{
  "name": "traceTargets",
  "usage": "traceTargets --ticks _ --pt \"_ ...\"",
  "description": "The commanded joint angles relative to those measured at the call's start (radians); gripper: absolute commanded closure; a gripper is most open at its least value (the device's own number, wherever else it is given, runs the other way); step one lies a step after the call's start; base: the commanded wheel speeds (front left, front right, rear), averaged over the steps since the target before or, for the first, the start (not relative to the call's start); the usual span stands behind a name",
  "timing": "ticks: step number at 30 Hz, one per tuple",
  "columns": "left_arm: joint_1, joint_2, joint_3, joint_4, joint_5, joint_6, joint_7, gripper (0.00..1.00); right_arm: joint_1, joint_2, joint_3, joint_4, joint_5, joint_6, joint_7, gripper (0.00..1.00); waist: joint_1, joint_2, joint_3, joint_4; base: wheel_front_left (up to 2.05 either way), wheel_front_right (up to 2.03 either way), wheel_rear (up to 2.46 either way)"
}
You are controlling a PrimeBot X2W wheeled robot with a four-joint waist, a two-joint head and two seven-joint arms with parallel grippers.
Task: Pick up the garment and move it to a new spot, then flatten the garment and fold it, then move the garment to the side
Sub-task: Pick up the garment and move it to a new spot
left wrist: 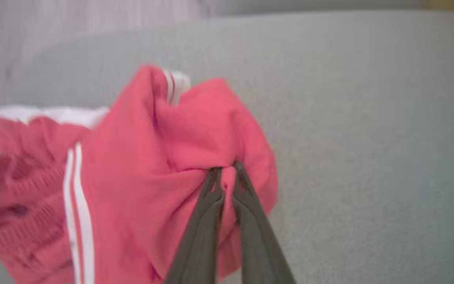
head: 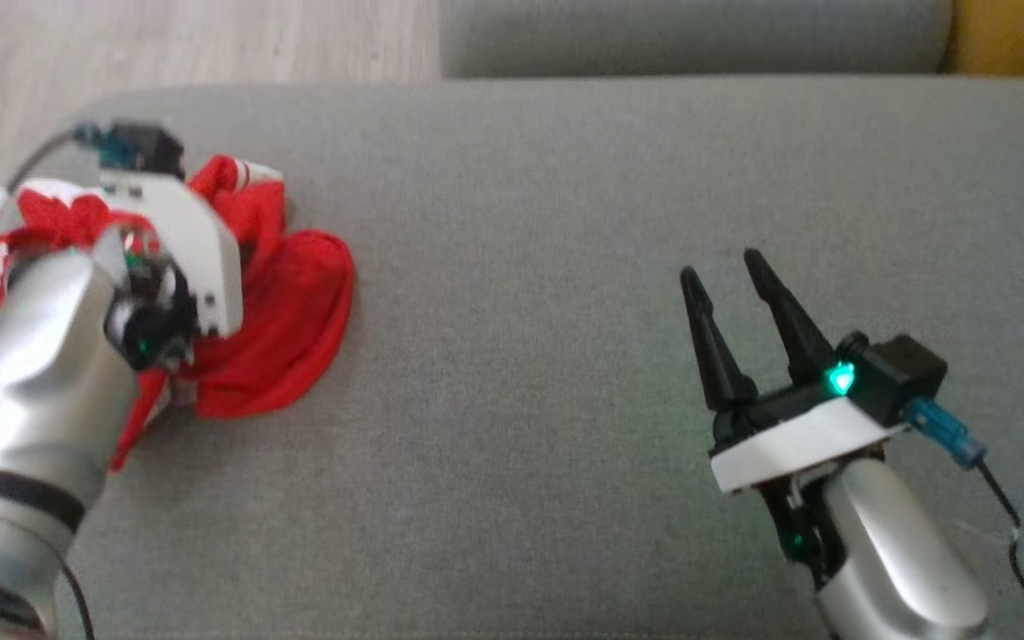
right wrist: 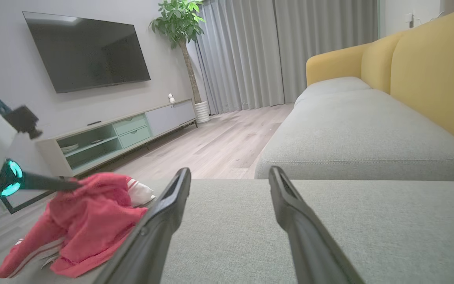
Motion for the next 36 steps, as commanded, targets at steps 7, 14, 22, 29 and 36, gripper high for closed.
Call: traceTargets --ticks 7,14,22,29,36 --pt "-0.214 0.085 -0.013 -0.168 -0.039 0.000 -0.038 1.00 0.035 0.009 -0.008 -0.043 0.001 -0.001 -0.011 0.00 0.0000 0.0000 -0.104 -0.027 0.00 0.00 0.00" --pt "-0.299 0.092 0.012 -0.355 -0.107 0.000 -0.057 1.00 0.037 0.006 -0.024 -0.080 -0.012 -0.001 -0.011 0.00 0.0000 0.0000 -0.117 -0.132 0.00 0.00 0.00" --pt "-0.183 0.040 0.010 -0.500 -0.131 0.029 -0.136 1.00 0.030 0.005 -0.017 -0.118 -0.019 -0.001 -0.011 0.00 0.0000 0.0000 -0.083 -0.271 0.00 0.00 0.00" --pt "-0.042 0.001 -0.012 -0.492 -0.122 0.033 -0.267 1.00 0.022 -0.005 -0.012 -0.140 -0.014 -0.001 -0.011 0.00 0.0000 0.0000 -0.038 -0.370 0.00 0.00 0.00" --pt "0.123 -0.116 -0.067 -0.321 -0.092 0.036 -0.459 1.00 0.019 -0.006 -0.001 -0.141 -0.006 -0.001 -0.011 0.00 0.0000 0.0000 -0.005 -0.404 0.00 0.00 0.00"
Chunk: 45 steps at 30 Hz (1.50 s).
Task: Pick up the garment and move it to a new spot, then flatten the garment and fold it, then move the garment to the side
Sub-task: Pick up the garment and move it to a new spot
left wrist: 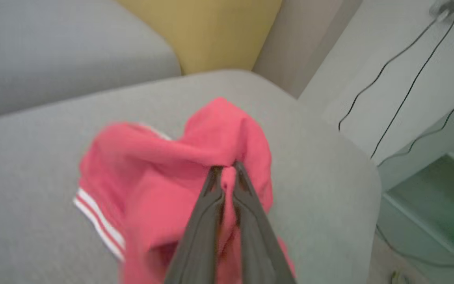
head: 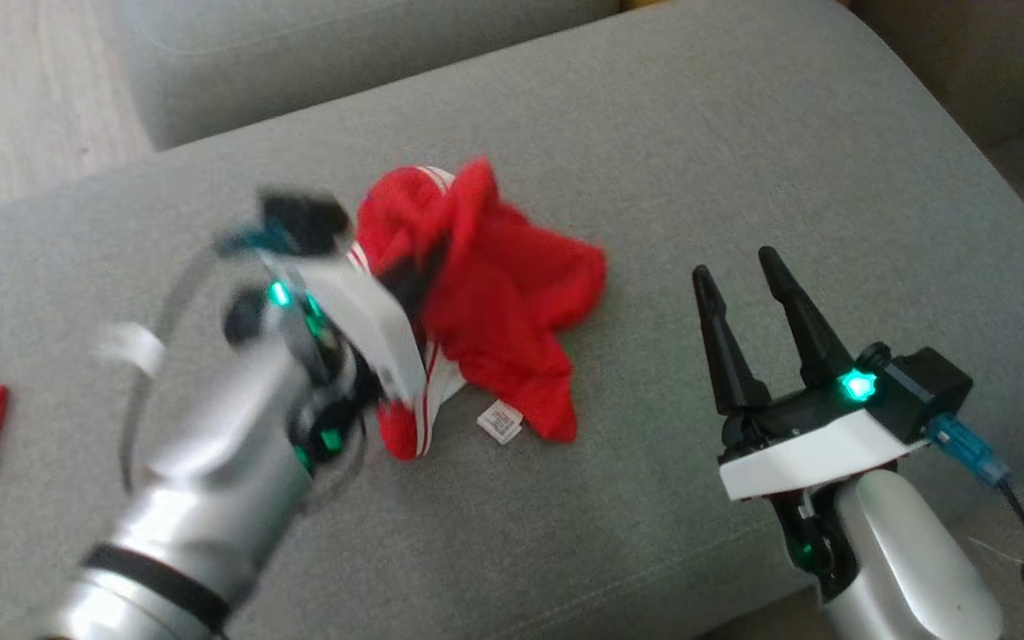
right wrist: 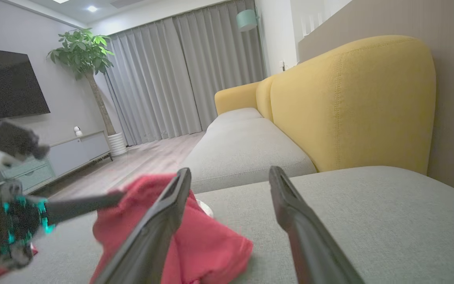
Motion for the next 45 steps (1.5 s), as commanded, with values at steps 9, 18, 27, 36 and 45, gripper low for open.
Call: traceTargets --ticks 9,18,27,36,45 --pt "-0.051 -0.069 -0.040 0.175 0.026 -0.038 -0.149 0.00 -0.047 -0.011 0.027 -0.018 0.010 -0.001 -0.011 0.00 0.0000 0.0000 -0.012 0.068 0.00 0.00 0.00" --pt "-0.111 0.086 0.029 0.040 0.032 -0.013 -0.219 0.00 -0.012 -0.030 -0.014 -0.027 0.004 -0.001 -0.011 0.00 0.0000 0.0000 -0.064 0.168 0.00 0.00 0.00" --pt "0.217 0.259 0.292 -0.338 0.088 0.233 -0.266 0.00 0.044 -0.061 -0.029 -0.042 0.016 -0.001 -0.011 0.00 0.0000 0.0000 -0.085 0.234 0.00 0.00 0.00" --pt "0.641 0.124 0.574 -0.620 0.342 0.306 -0.266 0.00 0.119 -0.024 -0.092 -0.043 0.014 -0.001 -0.011 0.00 0.0000 0.0000 -0.089 0.250 0.00 0.00 0.00" --pt "0.707 0.020 0.640 -0.629 0.436 0.233 -0.267 0.00 0.121 -0.032 -0.089 -0.030 0.008 -0.001 -0.011 0.00 0.0000 0.0000 -0.091 0.248 0.00 0.00 0.00"
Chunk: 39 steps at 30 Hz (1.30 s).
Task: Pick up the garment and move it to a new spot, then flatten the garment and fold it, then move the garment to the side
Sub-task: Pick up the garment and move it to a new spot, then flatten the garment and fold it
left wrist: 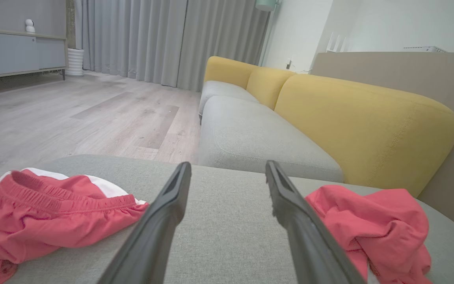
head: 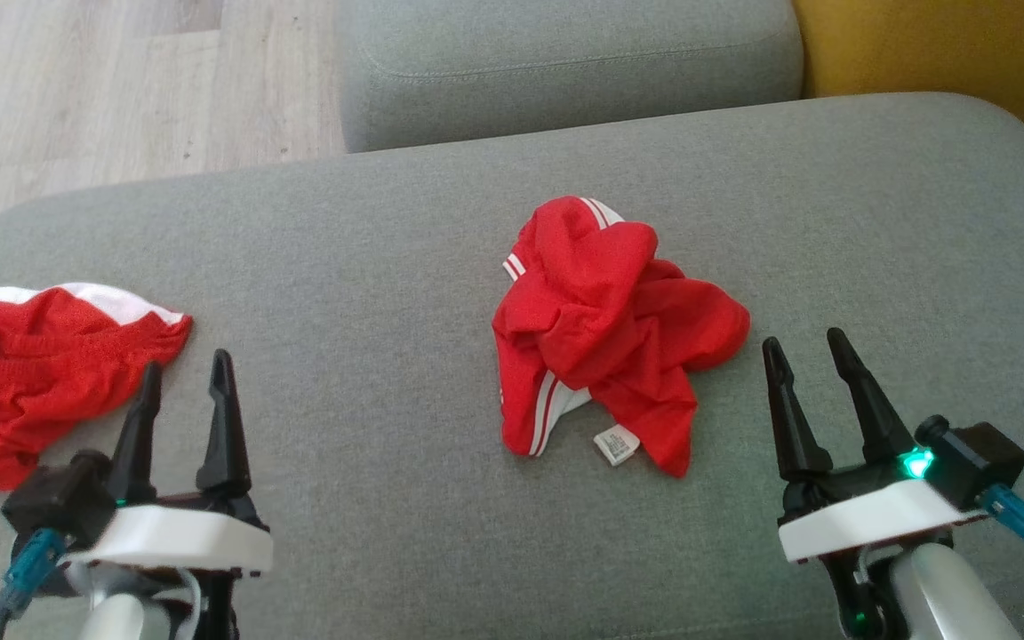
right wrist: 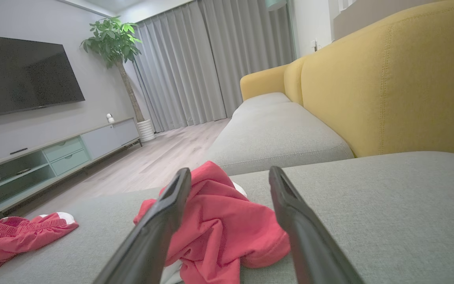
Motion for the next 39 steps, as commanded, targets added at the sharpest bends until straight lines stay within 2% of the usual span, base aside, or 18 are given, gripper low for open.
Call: traceTargets --ticks 1,6,11,15,20,29,30,31,32,35,39 --pt "-0.040 0.002 0.052 -0.027 0.015 -0.008 -0.009 0.00 -0.036 -0.008 0.018 -0.027 -0.008 -0.001 -0.011 0.00 0.0000 0.0000 0.000 -0.002 0.00 0.00 0.00" --pt "-0.041 -0.022 0.066 -0.016 0.058 -0.029 -0.009 0.00 -0.041 -0.014 0.026 -0.005 -0.005 -0.001 -0.009 0.00 0.0000 0.0000 0.000 -0.004 0.00 0.00 0.00" --pt "-0.040 -0.043 0.075 -0.003 0.081 -0.041 -0.009 0.00 -0.049 -0.011 0.062 0.059 0.039 -0.001 0.084 0.00 0.0000 0.0000 0.002 0.000 0.00 0.00 0.00" --pt "-0.047 -0.064 0.075 0.011 0.095 -0.057 -0.009 0.00 -0.087 -0.021 0.122 0.161 0.078 -0.001 0.274 0.00 0.0000 0.0000 0.007 0.022 0.00 0.00 0.00" --pt "-0.056 -0.088 0.084 0.035 0.108 -0.076 -0.009 0.00 -0.137 -0.004 0.127 0.293 0.083 -0.001 0.444 0.00 0.0000 0.0000 0.010 0.075 0.00 0.00 0.00" --pt "-0.075 -0.107 0.102 0.069 0.122 -0.107 -0.009 0.00 -0.186 0.013 0.103 0.434 0.046 -0.001 0.471 0.00 0.0000 0.0000 0.025 0.140 0.00 0.00 0.00" --pt "-0.075 -0.108 0.105 0.072 0.122 -0.109 -0.009 0.00 -0.192 0.015 0.098 0.445 0.040 -0.001 0.462 0.19 0.0000 0.0000 0.025 0.142 0.00 0.00 0.00" --pt "-0.076 -0.110 0.109 0.076 0.123 -0.111 -0.009 0.00 -0.197 0.016 0.095 0.455 0.031 -0.001 0.454 0.64 0.0000 0.0000 0.026 0.144 0.00 0.00 0.00" --pt "-0.076 -0.112 0.111 0.079 0.124 -0.113 -0.009 0.00 -0.202 0.017 0.090 0.463 0.023 -0.001 0.447 1.00 0.0000 0.0000 0.027 0.145 0.00 0.00 0.00" --pt "-0.074 -0.116 0.120 0.086 0.126 -0.117 -0.009 0.00 -0.216 0.000 0.070 0.477 -0.033 -0.001 0.453 1.00 0.0000 0.0000 0.029 0.136 0.00 0.00 0.00" --pt "-0.069 -0.122 0.134 0.086 0.129 -0.121 -0.009 0.00 -0.235 -0.039 0.006 0.420 -0.119 -0.001 0.474 1.00 0.0000 0.0000 0.037 0.098 0.00 0.00 0.00"
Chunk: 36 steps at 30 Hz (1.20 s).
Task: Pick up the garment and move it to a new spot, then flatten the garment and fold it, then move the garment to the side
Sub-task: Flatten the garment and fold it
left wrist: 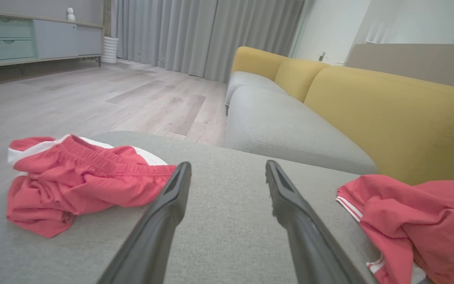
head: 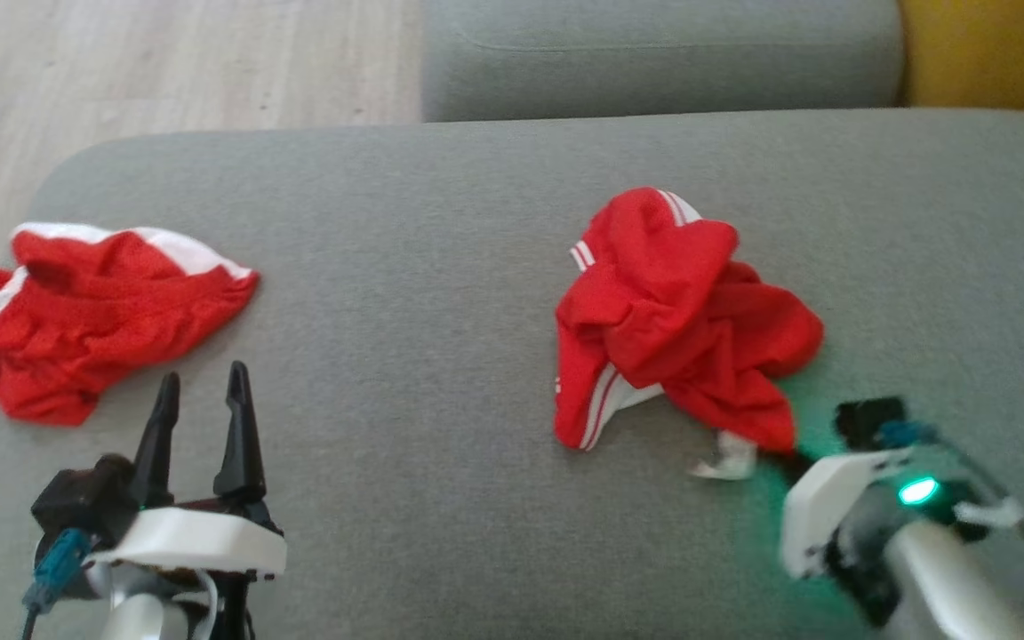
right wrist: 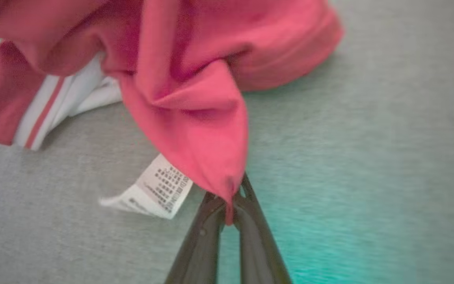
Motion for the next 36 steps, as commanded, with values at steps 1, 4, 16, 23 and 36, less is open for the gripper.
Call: traceTargets --ticks 1,4,16,23,36 --pt "-0.050 -0.003 0.041 -0.032 0.013 -0.009 -0.008 0.00 -0.060 -0.045 -0.022 -0.065 -0.037 -0.001 0.009 1.00 0.0000 0.0000 0.006 -0.028 0.00 0.00 0.00" --pt "-0.055 -0.008 0.048 -0.029 0.014 -0.015 -0.008 0.00 -0.074 -0.107 -0.094 -0.147 -0.094 -0.001 0.047 1.00 0.0000 0.0000 0.011 -0.060 0.00 0.00 0.00" --pt "-0.112 -0.023 0.039 0.008 0.030 -0.043 -0.008 0.00 -0.160 -0.319 -0.264 -0.188 -0.265 -0.001 0.232 1.00 0.0000 0.0000 0.100 -0.080 0.00 0.00 0.00" --pt "-0.137 -0.028 0.039 0.041 0.036 -0.056 -0.008 0.00 -0.204 -0.310 -0.342 -0.102 -0.322 -0.001 0.217 0.00 0.0000 0.0000 0.111 -0.065 0.00 0.00 0.00" --pt "-0.102 -0.018 0.060 0.059 0.044 -0.061 -0.008 0.00 -0.142 -0.136 -0.402 -0.430 -0.293 -0.001 0.087 0.00 0.0000 0.0000 0.006 -0.105 0.00 0.00 0.00"
